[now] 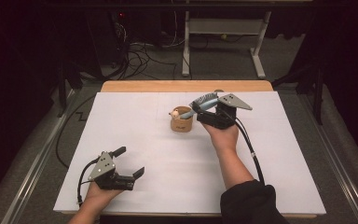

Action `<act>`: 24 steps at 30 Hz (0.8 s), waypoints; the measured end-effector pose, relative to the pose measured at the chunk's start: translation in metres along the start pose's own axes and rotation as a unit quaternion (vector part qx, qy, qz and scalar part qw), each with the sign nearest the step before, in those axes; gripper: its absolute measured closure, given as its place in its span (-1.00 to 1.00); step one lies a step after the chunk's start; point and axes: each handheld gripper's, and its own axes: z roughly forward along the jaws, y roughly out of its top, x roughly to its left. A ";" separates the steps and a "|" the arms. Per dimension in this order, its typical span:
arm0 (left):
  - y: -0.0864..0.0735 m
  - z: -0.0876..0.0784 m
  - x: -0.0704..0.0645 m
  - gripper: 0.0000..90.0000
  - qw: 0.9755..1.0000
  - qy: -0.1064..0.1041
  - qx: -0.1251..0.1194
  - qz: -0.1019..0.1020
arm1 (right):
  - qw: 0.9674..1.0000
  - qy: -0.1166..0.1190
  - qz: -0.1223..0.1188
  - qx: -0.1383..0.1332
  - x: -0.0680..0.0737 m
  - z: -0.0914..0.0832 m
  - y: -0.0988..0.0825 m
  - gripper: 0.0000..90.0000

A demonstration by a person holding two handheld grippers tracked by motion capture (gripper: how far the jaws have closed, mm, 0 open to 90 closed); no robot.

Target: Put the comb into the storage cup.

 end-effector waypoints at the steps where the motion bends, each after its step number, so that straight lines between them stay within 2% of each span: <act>1: 0.000 0.000 0.000 -1.00 1.000 0.000 0.000 0.000 | 1.000 0.000 0.000 0.000 0.000 0.000 -0.001 -0.69; 12: 0.000 0.000 0.000 -1.00 1.000 0.000 -0.001 -0.001 | 1.000 0.006 -0.008 0.006 -0.001 -0.004 0.000 -0.73; 24: 0.000 0.000 0.000 -1.00 1.000 0.000 0.001 0.000 | 1.000 0.004 -0.006 0.018 -0.004 -0.005 0.002 -0.99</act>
